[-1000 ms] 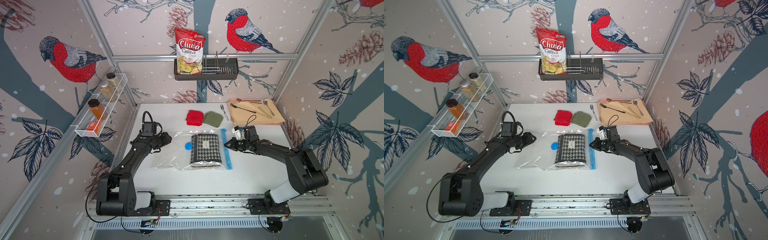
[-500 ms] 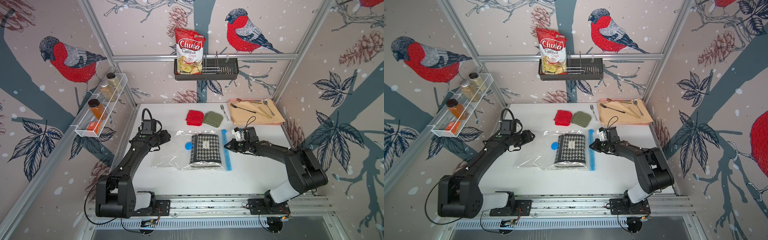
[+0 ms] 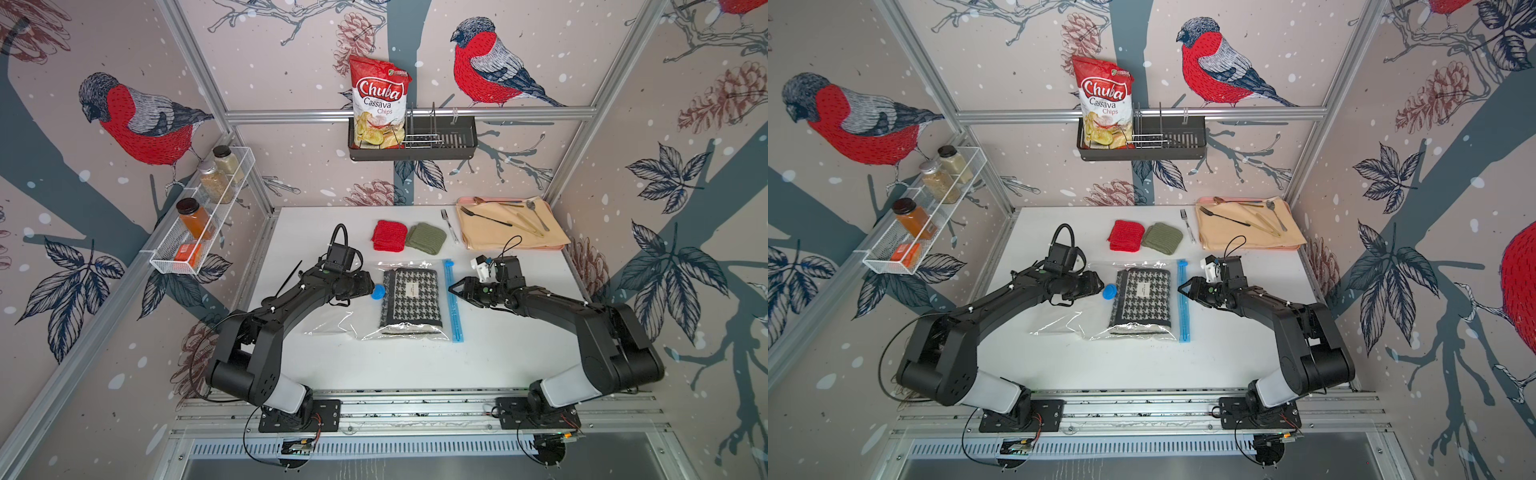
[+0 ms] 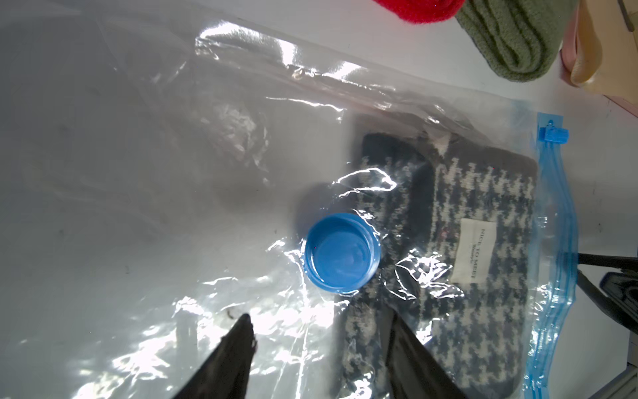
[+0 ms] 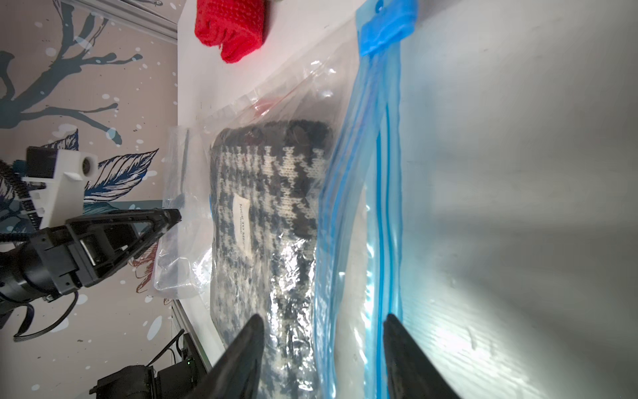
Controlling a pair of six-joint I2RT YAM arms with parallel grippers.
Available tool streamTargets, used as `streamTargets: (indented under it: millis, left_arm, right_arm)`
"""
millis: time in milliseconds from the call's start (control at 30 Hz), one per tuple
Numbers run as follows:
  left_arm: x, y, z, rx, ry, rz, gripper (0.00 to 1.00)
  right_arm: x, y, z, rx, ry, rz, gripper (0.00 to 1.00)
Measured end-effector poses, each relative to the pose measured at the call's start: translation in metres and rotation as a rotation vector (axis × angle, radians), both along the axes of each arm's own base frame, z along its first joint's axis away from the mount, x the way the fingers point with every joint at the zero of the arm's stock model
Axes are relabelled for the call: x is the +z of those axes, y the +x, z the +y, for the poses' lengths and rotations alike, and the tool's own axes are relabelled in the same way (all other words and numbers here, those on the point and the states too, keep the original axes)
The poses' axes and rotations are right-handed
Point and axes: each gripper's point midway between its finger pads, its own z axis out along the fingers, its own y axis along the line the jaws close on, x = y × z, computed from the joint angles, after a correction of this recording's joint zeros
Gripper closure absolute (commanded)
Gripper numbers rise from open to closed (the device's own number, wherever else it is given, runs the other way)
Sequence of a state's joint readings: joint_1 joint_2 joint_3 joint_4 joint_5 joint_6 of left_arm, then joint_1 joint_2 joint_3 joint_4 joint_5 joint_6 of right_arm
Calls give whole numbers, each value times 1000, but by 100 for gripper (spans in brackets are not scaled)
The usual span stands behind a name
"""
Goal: Take the scarf out of the vacuum bag
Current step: Take out the scarf from the vacuum bag.
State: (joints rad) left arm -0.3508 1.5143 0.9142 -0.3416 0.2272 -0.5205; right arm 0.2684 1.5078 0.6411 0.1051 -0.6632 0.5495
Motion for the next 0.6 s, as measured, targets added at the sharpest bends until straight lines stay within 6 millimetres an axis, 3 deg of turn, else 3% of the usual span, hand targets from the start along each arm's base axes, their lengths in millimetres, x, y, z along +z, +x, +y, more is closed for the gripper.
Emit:
streamTargets:
  millis: [67, 133, 600]
  left_arm:
    - [-8, -1, -1, 1, 19, 17, 40]
    - [-13, -1, -1, 7, 23, 28, 40]
    - [-19, 14, -23, 15, -11, -18, 40]
  right_arm:
    - [1, 0, -4, -11, 2, -4, 78]
    - [0, 0, -7, -21, 2, -3, 82]
    - [-12, -2, -16, -52, -29, 25, 74]
